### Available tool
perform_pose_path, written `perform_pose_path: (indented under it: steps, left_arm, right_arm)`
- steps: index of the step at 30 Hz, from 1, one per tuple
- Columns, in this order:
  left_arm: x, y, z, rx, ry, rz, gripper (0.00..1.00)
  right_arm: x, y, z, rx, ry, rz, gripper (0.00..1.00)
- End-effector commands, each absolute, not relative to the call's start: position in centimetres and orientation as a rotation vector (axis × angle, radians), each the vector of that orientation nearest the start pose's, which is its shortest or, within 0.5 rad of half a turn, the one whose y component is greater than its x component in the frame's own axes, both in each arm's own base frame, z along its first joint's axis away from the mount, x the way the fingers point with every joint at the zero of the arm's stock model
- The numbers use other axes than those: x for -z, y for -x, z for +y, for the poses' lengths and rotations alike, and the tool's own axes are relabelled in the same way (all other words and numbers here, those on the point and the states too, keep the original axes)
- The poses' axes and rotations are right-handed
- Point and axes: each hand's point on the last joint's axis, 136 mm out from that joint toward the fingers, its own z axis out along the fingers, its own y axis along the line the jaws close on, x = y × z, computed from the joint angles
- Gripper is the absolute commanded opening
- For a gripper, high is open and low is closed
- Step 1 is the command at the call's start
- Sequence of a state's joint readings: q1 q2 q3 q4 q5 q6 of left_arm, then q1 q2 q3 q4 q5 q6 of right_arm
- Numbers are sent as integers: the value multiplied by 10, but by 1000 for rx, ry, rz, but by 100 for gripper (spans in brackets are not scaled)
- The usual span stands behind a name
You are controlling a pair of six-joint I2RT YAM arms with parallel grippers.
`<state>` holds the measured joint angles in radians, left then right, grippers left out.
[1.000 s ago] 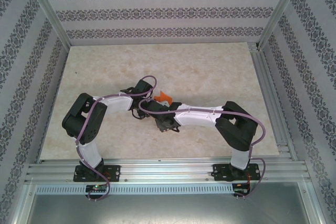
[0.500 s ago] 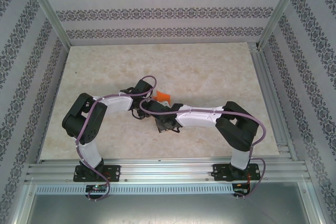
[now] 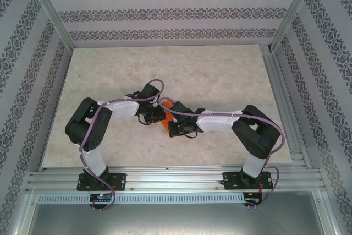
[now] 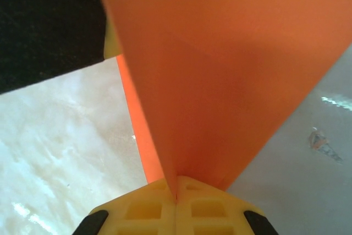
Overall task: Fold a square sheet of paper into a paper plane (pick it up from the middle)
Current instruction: Fourth fold the wing at the center of the table.
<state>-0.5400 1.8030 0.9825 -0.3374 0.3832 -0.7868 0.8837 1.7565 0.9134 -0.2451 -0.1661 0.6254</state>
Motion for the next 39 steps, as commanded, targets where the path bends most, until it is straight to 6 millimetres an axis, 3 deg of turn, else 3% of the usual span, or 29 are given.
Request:
perform_pose_path:
  steps: [1,12,22,28,39]
  left_arm:
    - [-20,-293,-259,839,219,2928,9]
    - [-25,-293,-257,832,200,2916,9]
    - [-51,-298,-255,853,185,2824,15]
    - [-71,-303,-274,1033,155,2728,17]
    - [-53,-314,-300,1230,213,2712,15]
  right_arm:
    - [-26,-223,334,-887,430,2742,4]
    - [-22,-224,333,-1188,358,2725,6]
    - [-13,-227,324,-1249,306,2756,7]
    - [-7,-226,319,-1248,277,2772,6]
    - [-2,-230,317,-1256,223,2772,6]
